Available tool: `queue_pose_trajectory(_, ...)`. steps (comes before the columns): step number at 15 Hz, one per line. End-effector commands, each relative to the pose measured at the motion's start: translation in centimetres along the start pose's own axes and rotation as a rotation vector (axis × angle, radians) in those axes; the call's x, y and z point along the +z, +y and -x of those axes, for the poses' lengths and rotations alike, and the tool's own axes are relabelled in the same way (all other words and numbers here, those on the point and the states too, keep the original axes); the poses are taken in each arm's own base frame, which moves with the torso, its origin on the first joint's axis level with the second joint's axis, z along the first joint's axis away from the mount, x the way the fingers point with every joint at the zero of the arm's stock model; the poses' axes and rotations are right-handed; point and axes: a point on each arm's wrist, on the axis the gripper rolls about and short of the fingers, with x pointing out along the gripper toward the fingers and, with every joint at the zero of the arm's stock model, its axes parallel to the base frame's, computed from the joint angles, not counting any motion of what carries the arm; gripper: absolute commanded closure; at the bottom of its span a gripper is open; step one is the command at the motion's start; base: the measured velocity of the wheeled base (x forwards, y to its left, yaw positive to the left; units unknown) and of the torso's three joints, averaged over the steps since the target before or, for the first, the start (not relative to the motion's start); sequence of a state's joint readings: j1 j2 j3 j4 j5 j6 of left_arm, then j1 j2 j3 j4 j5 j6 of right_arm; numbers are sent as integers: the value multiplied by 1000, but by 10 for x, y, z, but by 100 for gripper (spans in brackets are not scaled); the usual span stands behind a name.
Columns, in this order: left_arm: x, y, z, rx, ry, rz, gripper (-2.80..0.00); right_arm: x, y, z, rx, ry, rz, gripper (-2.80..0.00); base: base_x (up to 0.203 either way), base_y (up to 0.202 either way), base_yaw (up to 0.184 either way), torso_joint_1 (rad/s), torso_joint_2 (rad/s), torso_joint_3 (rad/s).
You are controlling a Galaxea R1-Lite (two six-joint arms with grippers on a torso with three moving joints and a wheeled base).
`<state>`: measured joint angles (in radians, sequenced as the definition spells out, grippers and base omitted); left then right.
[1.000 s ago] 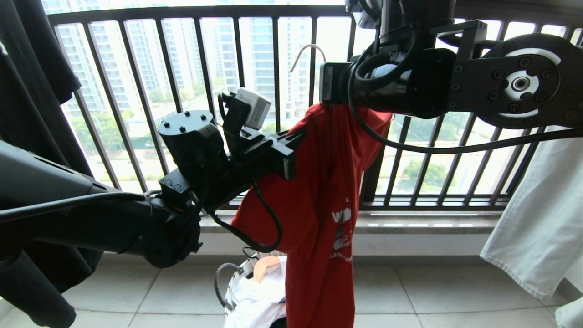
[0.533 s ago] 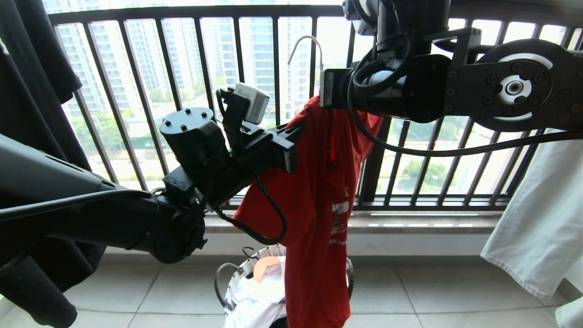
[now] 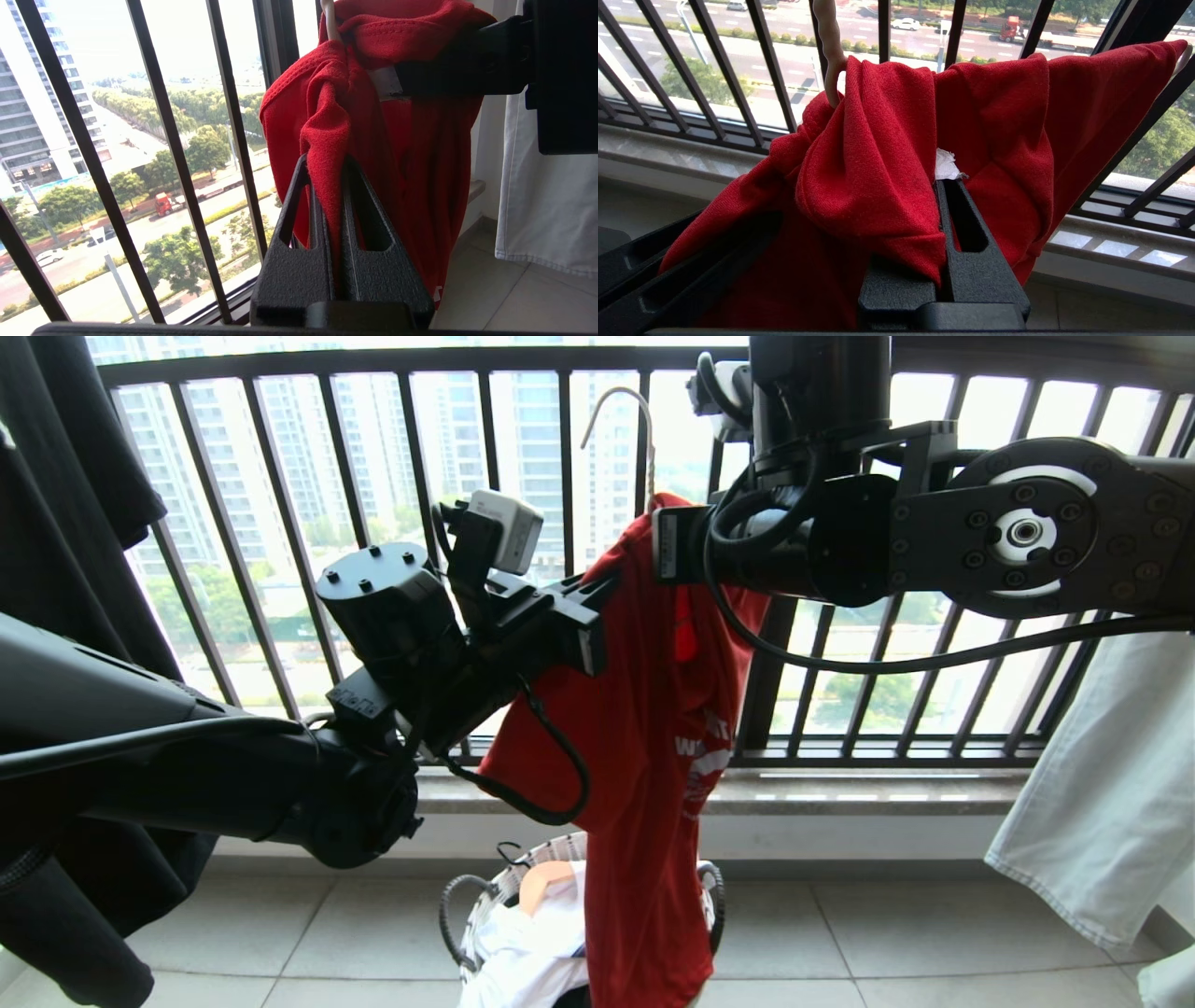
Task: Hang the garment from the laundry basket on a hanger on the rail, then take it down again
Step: Hang the clothes on the clothes rack
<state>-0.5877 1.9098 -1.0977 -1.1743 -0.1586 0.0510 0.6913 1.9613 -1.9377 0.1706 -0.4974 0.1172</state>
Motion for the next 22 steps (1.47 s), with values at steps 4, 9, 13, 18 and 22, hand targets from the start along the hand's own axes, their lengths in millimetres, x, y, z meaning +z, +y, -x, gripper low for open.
queue_pose_trajectory(4, 13, 0, 3, 1, -33, 7, 0, -1, 1, 0, -1, 6, 3, 0, 0, 0, 0, 0, 0, 0)
queue_pose_trajectory(9, 23, 5, 6, 14, -57, 16, 0, -2, 1, 8, 12, 13, 9, -280, 0, 0, 0, 0, 0, 0)
queue_pose_trajectory(13, 30, 10, 9, 28, -75, 18, 0, -1, 0, 25, 33, 21, 14, -280, 0, 0, 0, 0, 0, 0)
queue_pose_trajectory(18, 40, 15, 13, 38, -97, 34, 0, 9, -15, 87, 193, 172, -19, -280, 0, 0, 0, 0, 0, 0)
queue_pose_trajectory(22, 50, 15, 17, 25, -115, 82, 0, 11, -28, 102, 239, 230, -46, 0, 0, 0, 0, 0, 0, 0)
